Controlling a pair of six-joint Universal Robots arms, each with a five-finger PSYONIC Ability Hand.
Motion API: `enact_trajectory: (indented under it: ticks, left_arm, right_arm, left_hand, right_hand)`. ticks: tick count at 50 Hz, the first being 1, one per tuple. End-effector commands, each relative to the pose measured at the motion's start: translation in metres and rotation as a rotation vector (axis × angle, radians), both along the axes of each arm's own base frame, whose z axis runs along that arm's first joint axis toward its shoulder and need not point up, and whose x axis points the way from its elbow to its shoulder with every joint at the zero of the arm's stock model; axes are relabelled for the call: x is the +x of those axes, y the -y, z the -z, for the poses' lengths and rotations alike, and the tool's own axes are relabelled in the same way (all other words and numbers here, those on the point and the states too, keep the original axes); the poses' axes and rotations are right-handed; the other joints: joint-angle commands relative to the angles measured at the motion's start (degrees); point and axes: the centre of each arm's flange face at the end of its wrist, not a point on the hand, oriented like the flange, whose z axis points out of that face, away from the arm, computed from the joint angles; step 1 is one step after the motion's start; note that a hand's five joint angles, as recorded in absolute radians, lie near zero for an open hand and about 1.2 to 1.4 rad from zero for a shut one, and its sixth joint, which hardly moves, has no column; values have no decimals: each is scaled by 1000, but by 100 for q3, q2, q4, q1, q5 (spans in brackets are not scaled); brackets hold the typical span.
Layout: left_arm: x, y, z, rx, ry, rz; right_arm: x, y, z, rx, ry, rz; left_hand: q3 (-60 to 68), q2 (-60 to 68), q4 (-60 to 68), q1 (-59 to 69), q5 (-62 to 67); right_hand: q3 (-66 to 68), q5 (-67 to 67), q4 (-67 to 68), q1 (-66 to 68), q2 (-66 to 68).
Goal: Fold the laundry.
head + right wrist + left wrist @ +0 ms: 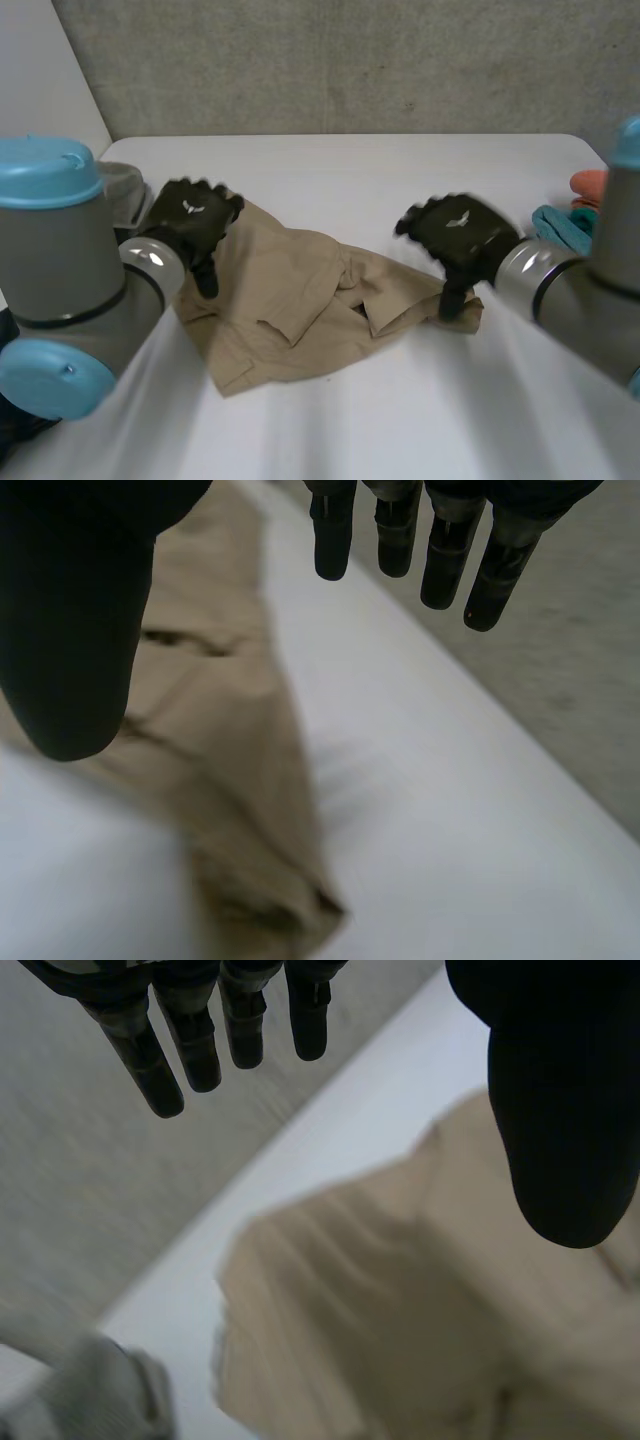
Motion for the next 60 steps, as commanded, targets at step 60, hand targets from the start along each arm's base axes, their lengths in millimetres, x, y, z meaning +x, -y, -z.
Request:
enact_trajectory:
  ticks: [60]
  left_arm:
    - [45, 116, 31, -170, 65, -118]
  right_arm:
    - [22, -27, 42, -100, -44, -28]
  left_hand:
    - [6747, 6778, 6786, 6773, 6713]
  right_hand:
    - [1774, 1569, 1628, 1792, 1702]
